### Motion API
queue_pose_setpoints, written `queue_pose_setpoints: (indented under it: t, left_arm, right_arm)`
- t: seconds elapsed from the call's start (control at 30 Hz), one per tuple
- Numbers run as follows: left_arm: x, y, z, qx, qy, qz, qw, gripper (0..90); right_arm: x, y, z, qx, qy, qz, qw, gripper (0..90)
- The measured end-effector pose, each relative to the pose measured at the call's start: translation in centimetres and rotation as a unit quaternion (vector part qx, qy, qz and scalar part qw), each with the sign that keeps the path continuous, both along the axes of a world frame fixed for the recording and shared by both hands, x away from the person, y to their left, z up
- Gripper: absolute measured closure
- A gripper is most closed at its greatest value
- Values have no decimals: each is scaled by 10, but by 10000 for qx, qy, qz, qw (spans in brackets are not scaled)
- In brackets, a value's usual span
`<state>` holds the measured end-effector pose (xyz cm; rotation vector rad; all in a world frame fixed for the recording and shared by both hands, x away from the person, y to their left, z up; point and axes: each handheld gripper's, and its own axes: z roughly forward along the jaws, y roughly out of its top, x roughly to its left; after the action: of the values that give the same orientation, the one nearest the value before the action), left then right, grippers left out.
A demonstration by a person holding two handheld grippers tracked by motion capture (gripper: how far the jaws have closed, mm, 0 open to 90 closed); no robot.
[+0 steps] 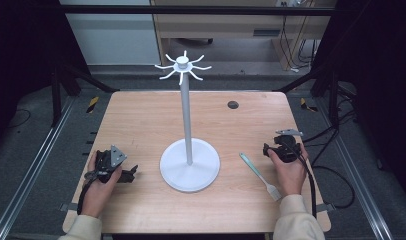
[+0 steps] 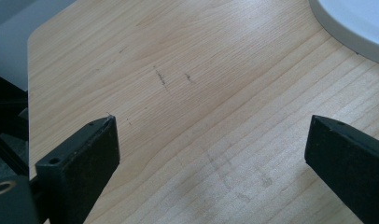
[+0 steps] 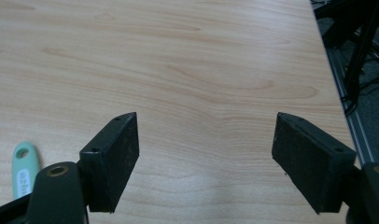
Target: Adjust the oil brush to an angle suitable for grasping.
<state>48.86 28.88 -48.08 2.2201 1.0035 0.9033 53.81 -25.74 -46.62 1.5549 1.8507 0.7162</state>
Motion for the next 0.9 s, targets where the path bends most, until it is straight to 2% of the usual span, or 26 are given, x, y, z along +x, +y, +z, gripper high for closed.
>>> queue_pose_setpoints:
  t: [0.07, 0.23, 0.27, 0.33, 0.4, 0.63, 0.9]
  left_arm:
    - [0, 0, 0, -7, 1, 5, 10000, 27]
    - [0, -2, 0, 1, 12, -23, 10000, 26]
    - [0, -2, 0, 2, 11, -26, 10000, 27]
    - [0, -2, 0, 6, 16, -24, 10000, 27]
    - [0, -1, 0, -1, 20, -16, 10000, 27]
    - [0, -2, 0, 4, 15, -25, 10000, 27]
    - [0, -1, 0, -6, 16, -18, 10000, 27]
  right_arm:
    - [-1, 4, 0, -167, 18, 75, 9998, 286]
    - [-2, 9, -2, -352, 168, 271, 9989, 335]
    - [-2, 10, -3, -317, 202, 332, 9987, 378]
    - [-2, 11, -3, -288, 204, 333, 9988, 400]
    - [-2, 13, -3, -340, 189, 437, 9983, 444]
    - [-4, 21, -3, -258, 266, 709, 9968, 613]
    - [-7, 35, -3, -232, 359, 1170, 9922, 795]
